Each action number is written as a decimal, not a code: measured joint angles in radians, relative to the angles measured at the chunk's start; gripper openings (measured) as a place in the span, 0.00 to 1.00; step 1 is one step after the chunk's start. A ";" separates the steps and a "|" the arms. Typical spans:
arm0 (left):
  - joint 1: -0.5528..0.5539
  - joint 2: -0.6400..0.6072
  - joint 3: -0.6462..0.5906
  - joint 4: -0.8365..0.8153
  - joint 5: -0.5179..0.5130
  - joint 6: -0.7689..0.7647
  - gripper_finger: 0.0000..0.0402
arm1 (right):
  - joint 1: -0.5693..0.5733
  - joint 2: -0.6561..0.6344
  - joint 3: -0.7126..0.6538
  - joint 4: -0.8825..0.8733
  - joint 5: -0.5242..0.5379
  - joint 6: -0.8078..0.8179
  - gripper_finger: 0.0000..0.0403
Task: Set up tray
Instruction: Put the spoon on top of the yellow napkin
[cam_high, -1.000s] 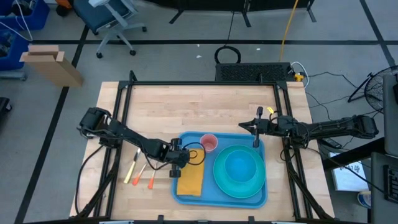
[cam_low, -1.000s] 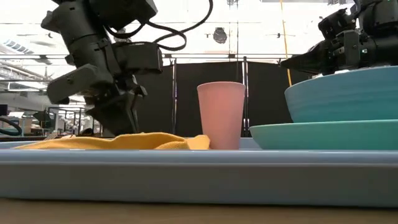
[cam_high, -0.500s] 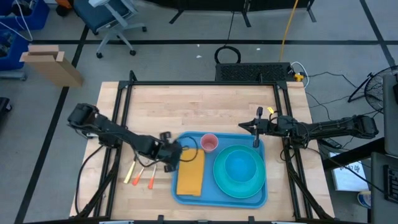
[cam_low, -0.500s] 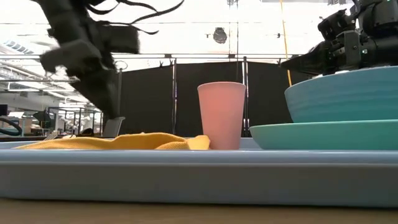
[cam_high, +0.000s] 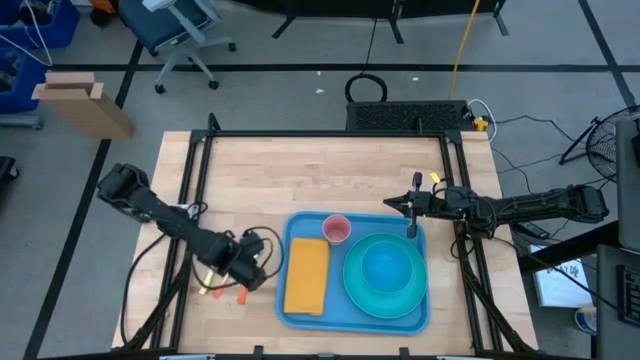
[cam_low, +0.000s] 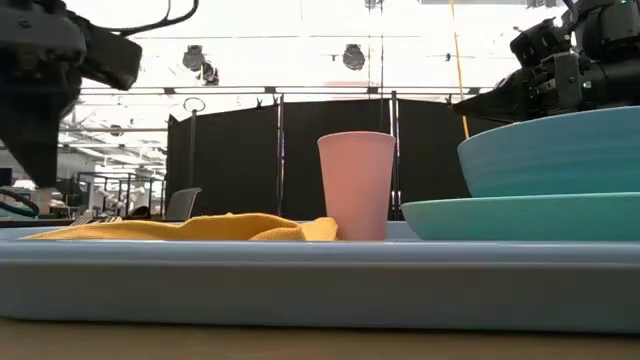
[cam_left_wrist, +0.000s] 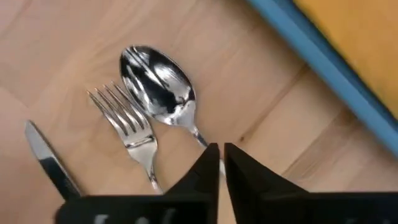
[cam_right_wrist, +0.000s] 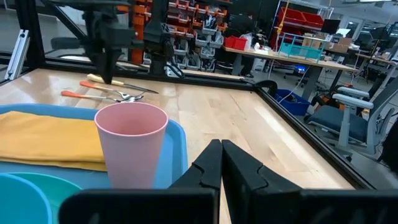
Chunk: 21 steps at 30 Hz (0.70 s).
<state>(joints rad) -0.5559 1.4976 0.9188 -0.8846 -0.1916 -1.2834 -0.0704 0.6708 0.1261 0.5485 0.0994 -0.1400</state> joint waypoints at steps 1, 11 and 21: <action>-0.008 0.006 0.000 0.013 -0.013 -0.021 0.09 | 0.000 0.000 0.000 0.000 0.000 0.007 0.00; -0.008 0.075 0.000 0.031 0.015 -0.240 0.34 | 0.000 0.000 0.000 -0.001 0.000 0.048 0.00; -0.009 0.197 0.002 0.028 0.134 -0.301 0.41 | 0.000 0.000 0.000 -0.007 0.000 0.051 0.00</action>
<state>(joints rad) -0.5645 1.6946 0.9212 -0.8566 -0.0574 -1.5840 -0.0704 0.6708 0.1261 0.5415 0.0990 -0.0895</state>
